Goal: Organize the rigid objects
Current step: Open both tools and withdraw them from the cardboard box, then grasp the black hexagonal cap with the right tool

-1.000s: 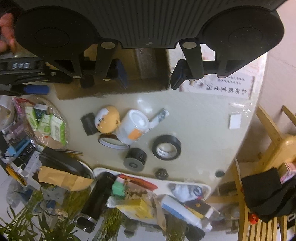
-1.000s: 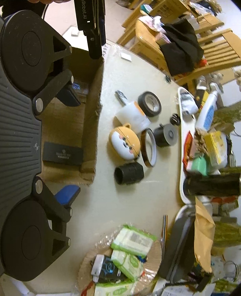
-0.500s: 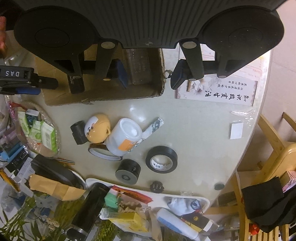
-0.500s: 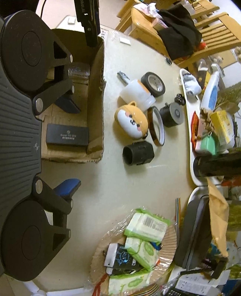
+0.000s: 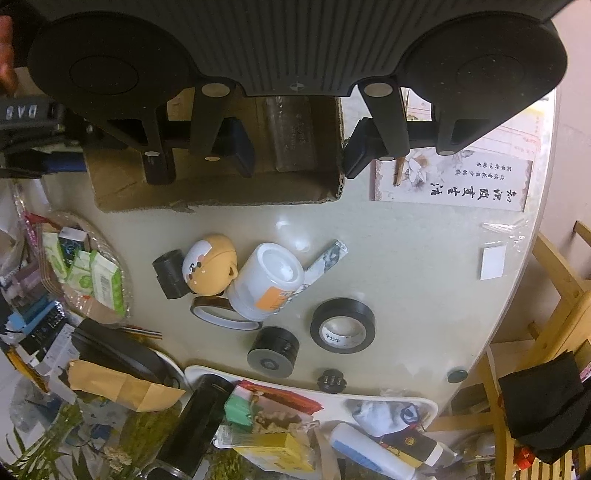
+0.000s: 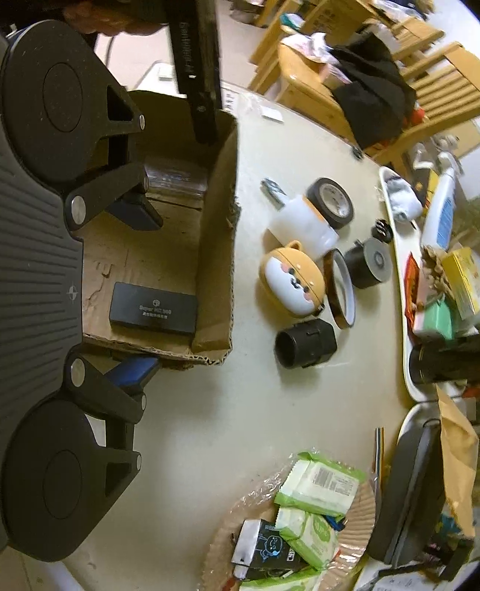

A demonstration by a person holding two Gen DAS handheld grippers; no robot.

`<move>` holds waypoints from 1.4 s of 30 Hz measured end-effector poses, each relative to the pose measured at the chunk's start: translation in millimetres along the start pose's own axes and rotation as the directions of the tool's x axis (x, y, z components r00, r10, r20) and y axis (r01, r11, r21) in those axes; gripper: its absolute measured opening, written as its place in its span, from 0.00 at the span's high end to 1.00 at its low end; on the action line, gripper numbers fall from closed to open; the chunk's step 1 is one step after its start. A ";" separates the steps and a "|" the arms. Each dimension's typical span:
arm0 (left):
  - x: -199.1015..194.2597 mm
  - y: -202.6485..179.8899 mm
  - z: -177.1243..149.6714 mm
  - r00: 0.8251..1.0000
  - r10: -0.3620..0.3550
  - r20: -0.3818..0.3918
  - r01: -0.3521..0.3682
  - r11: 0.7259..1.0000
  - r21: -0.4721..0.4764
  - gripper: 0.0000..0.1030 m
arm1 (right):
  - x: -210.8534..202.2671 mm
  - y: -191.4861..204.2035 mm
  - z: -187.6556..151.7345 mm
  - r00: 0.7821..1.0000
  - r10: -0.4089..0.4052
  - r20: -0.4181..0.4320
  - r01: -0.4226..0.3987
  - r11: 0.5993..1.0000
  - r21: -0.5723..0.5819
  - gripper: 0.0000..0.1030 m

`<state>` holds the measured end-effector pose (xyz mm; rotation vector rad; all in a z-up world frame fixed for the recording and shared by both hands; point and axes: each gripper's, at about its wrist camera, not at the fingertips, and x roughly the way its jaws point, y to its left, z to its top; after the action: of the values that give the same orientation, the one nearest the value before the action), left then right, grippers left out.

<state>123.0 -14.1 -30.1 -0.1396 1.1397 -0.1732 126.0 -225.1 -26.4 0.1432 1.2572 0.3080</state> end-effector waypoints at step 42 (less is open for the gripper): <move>-26.2 -5.4 70.0 0.994 -0.056 0.090 0.049 0.996 0.080 0.49 | 28.4 -24.5 79.4 0.983 -0.105 0.150 0.129 0.979 -0.160 0.24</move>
<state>175.8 -12.4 23.1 -0.1073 1.0362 -0.2549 212.9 -234.9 -34.7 -0.0549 1.0892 0.2960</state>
